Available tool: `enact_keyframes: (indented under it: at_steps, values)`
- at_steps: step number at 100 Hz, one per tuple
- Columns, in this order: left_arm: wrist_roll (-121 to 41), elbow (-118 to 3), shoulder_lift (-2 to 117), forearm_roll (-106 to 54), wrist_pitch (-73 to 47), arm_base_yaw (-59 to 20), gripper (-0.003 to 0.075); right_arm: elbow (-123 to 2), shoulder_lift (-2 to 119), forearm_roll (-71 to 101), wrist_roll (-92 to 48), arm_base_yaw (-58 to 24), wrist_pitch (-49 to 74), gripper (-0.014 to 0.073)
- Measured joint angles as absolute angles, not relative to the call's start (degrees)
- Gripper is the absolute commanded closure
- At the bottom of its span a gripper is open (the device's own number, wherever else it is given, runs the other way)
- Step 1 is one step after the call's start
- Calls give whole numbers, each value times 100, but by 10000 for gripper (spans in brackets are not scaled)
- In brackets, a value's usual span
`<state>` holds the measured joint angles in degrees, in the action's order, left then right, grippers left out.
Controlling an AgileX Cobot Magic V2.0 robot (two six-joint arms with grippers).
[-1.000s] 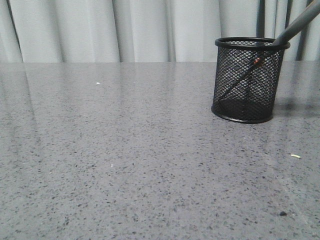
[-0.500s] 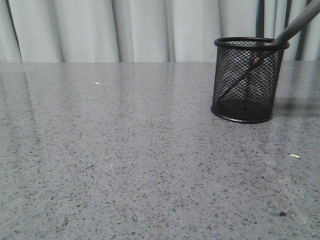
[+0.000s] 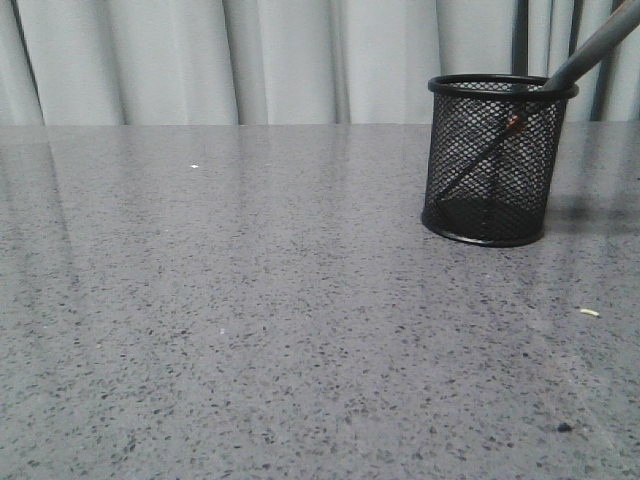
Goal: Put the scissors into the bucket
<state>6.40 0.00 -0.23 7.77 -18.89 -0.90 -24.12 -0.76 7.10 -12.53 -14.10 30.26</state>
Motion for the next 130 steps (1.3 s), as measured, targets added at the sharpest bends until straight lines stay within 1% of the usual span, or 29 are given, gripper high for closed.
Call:
enact_keyframes:
  at_steps: [29, 41, 56, 68, 74, 83, 100, 130]
  values:
    - [640, 0, -23, 777, -1889, -90, 740, -2323, -76, 515, -1241, -1410, 2984, 638]
    - [640, 0, -23, 777, -1889, -90, 740, -1831, -76, -122, -528, -1312, 2563, 638]
    - [640, 0, -23, 777, -1889, -90, 740, -762, -76, -449, 147, -725, 1499, 638]
    - [640, 0, -23, 777, -1889, -90, 740, -67, -76, -494, 269, -117, 1116, 638]
    - [640, 0, -23, 777, -1889, -90, 740, 82, -76, -494, 282, 120, 1123, 638]
    - [640, 0, -23, 777, -1889, -90, 740, 82, -76, -494, 294, 269, 1252, 638]
    - [640, 0, -23, 777, -1889, -90, 740, 82, -76, -427, 302, 279, 1795, 638]
    - [640, 0, -23, 777, -1892, -90, 740, 82, -76, -392, 306, 279, 1817, 638]
